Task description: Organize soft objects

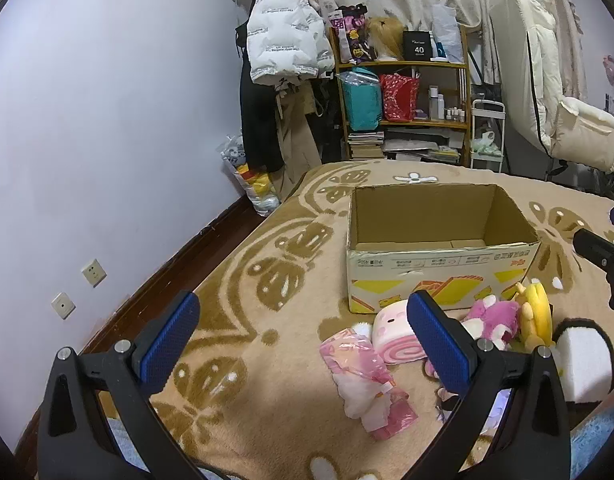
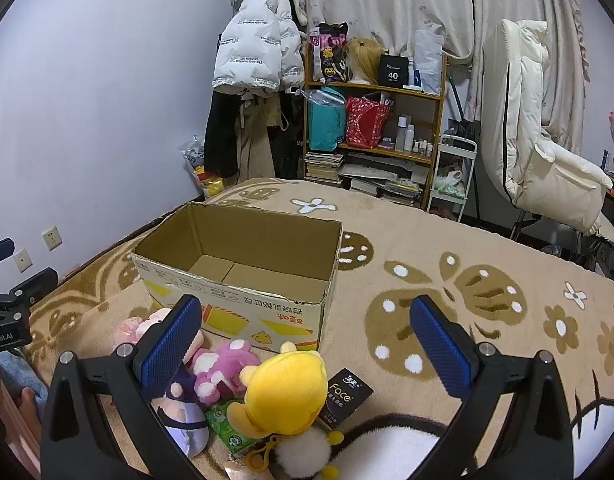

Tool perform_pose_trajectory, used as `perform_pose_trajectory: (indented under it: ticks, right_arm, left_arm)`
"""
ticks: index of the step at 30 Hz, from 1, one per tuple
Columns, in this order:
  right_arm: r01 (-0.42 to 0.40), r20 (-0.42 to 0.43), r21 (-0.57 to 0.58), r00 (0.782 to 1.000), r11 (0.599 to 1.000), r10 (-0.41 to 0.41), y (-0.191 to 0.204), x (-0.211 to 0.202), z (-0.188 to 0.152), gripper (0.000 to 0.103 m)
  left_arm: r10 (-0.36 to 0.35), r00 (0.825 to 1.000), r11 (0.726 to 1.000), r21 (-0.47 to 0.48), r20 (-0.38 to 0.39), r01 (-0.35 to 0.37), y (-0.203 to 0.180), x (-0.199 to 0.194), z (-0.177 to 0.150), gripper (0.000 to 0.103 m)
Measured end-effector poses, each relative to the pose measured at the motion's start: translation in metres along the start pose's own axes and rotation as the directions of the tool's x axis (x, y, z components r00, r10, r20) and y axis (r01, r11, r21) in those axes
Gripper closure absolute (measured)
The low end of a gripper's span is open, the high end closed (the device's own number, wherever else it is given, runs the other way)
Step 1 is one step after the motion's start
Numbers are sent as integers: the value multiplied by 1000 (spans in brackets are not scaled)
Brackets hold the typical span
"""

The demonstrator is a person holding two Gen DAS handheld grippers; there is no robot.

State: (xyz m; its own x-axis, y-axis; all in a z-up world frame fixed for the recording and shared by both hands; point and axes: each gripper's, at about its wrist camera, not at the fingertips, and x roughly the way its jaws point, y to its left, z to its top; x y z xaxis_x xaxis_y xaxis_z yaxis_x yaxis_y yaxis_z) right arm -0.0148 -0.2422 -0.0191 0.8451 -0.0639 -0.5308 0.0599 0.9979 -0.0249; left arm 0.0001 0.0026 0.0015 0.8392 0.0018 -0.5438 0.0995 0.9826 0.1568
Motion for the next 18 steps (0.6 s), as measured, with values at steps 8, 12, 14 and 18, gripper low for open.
perform_pose_trajectory:
  ticks: [8, 12, 14, 18]
  right_arm:
    - [3, 0, 4, 1000, 1000, -3, 0, -1, 1, 0]
    - [-2, 5, 2, 1000, 1000, 2, 0, -2, 2, 0]
    - [0, 2, 1, 1000, 1000, 0, -1, -2, 2, 0]
    - [0, 5, 6, 1000, 1000, 0, -3, -4, 0, 0]
  left_arm:
    - [4, 1000, 1000, 2, 4, -4, 1, -2, 0, 1]
    - [7, 1000, 1000, 12, 1, -7, 1, -2, 0, 0]
    - [8, 1000, 1000, 10, 4, -8, 2, -3, 1, 1]
    - [9, 1000, 1000, 8, 3, -9, 1, -2, 1, 1]
